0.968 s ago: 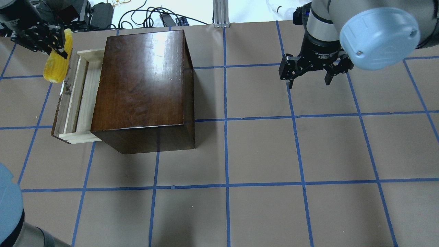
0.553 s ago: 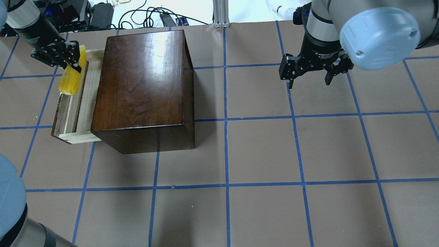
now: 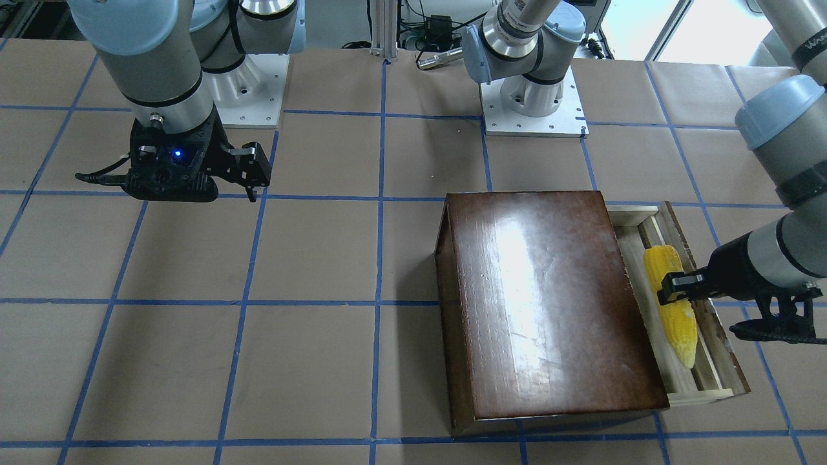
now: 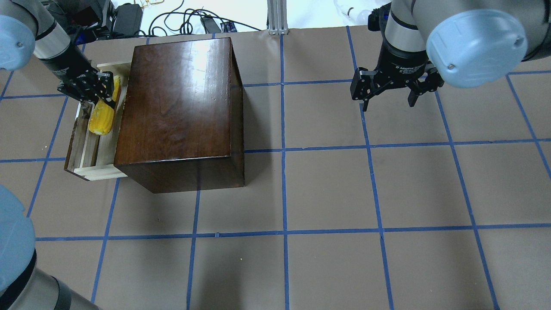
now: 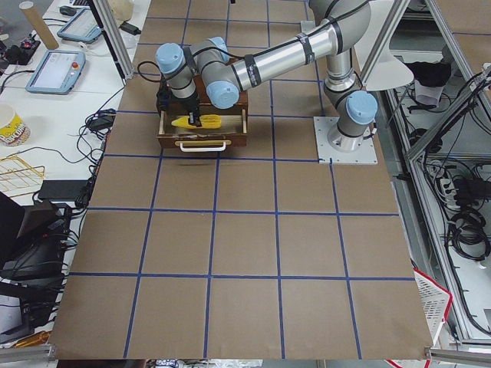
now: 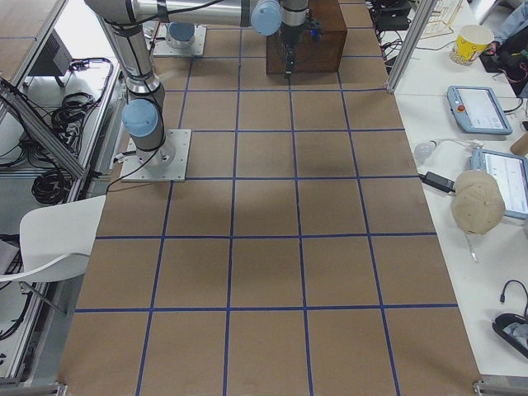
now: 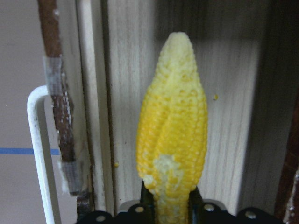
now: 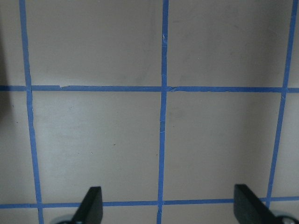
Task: Open drawer and put corn inside
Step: 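Lower the corn into the open drawer and open the left gripper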
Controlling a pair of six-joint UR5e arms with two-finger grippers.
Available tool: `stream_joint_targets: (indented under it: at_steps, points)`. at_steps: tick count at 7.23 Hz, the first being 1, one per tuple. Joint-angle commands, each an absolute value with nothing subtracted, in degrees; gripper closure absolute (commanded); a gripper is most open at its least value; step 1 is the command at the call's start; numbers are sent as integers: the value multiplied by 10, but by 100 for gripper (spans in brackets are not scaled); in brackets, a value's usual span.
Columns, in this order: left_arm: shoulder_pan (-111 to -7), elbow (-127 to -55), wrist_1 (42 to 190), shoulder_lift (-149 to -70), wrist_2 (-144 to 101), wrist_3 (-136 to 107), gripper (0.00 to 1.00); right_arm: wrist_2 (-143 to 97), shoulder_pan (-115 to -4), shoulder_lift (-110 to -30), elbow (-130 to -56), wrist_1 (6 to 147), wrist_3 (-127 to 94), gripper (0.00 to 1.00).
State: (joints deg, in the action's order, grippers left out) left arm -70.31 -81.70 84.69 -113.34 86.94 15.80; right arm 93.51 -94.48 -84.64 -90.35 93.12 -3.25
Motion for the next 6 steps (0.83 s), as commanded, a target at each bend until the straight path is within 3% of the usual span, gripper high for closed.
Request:
stream_joint_targets:
  at_steps: [1, 2, 3, 6]
  points:
    - [-703, -817, 846, -1145, 842, 153, 39, 935, -945, -846, -904, 931, -33, 0]
    - [-703, -817, 846, -1145, 842, 156, 5, 935, -945, -846, -904, 931, -33, 0]
    - [-701, -813, 847, -1142, 846, 157, 0, 935, -945, -846, -904, 931, -33, 0]
    - [-699, -809, 857, -1123, 852, 162, 0, 935, -945, -846, -904, 931, -33, 0]
